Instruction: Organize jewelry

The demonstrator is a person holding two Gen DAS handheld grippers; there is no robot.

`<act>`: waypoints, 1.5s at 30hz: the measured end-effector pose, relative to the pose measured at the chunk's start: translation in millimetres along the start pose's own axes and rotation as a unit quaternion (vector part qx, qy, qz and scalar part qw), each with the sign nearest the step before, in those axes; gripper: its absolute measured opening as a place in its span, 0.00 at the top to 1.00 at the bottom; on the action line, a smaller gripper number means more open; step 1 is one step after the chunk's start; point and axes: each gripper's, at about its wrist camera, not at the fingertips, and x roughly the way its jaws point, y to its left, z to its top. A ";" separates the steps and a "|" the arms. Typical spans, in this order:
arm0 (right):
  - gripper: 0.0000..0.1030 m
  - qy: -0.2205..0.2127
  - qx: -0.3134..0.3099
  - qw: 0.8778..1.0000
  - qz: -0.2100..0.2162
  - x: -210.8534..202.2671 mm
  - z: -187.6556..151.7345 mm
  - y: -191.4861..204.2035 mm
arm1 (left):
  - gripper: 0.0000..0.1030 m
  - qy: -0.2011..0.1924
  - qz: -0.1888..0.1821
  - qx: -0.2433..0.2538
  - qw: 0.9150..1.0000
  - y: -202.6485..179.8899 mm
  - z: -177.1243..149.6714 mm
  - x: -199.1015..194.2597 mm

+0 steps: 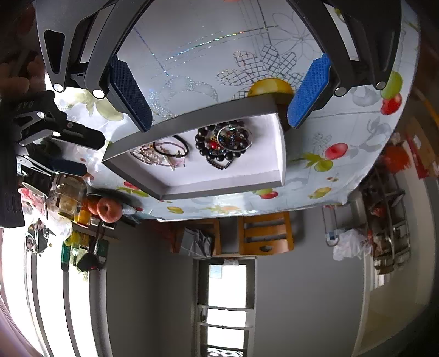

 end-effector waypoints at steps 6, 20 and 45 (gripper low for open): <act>0.05 0.002 -0.003 1.000 -0.002 0.9 0.1 0.6 | 0.05 -0.001 0.000 -0.002 1.000 1.8 -0.2 -0.7; 0.05 0.004 -0.002 1.000 -0.001 1.5 -0.4 0.3 | 0.05 -0.002 0.001 -0.008 1.000 4.5 -0.2 -1.5; 0.05 0.005 -0.002 1.000 -0.001 1.6 0.0 0.4 | 0.05 -0.002 0.002 -0.008 1.000 4.5 -0.3 -1.7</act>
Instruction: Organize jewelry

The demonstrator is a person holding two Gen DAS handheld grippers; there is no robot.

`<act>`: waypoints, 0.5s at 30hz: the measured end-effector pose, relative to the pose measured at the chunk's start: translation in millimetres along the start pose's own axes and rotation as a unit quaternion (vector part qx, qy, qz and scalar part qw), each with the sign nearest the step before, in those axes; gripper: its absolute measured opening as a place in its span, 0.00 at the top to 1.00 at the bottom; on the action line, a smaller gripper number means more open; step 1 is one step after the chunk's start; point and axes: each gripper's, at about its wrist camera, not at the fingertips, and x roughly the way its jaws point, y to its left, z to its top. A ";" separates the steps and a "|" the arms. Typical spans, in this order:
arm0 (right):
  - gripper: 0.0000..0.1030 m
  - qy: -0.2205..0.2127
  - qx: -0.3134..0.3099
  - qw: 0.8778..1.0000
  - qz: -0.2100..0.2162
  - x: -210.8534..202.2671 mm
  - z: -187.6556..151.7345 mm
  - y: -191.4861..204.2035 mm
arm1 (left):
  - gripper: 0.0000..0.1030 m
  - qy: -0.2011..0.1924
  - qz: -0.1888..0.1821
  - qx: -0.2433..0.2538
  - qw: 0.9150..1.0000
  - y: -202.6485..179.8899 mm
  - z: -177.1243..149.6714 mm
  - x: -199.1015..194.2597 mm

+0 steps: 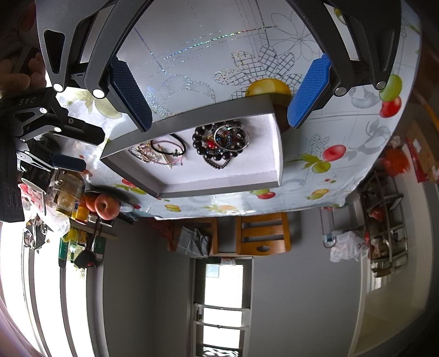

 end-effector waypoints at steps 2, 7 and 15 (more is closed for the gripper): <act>0.05 0.000 0.000 1.000 0.000 0.0 0.1 0.2 | 0.05 0.000 0.000 0.000 1.000 0.0 0.1 0.0; 0.05 0.001 -0.001 1.000 -0.002 0.6 -1.1 0.0 | 0.05 0.000 -0.001 0.000 1.000 -0.2 0.1 0.1; 0.05 0.003 -0.001 1.000 -0.003 3.5 -4.2 -0.4 | 0.05 0.001 0.001 -0.001 1.000 2.1 0.2 0.2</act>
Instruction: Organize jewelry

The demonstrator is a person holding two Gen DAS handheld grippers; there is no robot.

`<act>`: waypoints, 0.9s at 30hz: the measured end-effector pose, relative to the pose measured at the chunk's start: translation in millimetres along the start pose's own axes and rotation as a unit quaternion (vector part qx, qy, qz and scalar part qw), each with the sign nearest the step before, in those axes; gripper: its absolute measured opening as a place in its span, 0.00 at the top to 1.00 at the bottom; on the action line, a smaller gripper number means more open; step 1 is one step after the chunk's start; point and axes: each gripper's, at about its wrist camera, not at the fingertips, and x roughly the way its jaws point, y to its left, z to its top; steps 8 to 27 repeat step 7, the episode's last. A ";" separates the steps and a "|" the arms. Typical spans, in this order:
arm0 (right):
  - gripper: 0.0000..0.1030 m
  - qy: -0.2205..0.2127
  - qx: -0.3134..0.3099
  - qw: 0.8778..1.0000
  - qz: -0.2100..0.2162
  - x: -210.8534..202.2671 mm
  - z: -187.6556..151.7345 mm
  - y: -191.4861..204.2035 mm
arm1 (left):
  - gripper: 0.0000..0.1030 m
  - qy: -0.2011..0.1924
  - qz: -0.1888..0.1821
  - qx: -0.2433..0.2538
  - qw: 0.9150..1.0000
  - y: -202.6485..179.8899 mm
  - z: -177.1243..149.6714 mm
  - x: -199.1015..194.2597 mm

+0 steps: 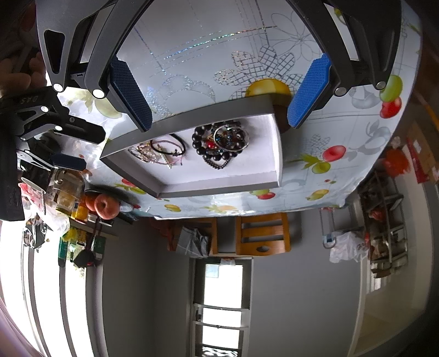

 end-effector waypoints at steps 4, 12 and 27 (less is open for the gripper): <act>0.05 0.000 0.001 1.000 0.000 -0.2 -0.7 -0.7 | 0.05 0.001 0.002 -0.001 1.000 0.8 -0.1 0.4; 0.05 0.000 0.002 1.000 0.000 0.3 -0.7 -0.3 | 0.05 0.003 0.003 -0.003 1.000 1.4 0.1 1.6; 0.05 0.000 0.002 1.000 0.000 0.3 -0.7 -0.3 | 0.05 0.003 0.003 -0.003 1.000 1.4 0.1 1.6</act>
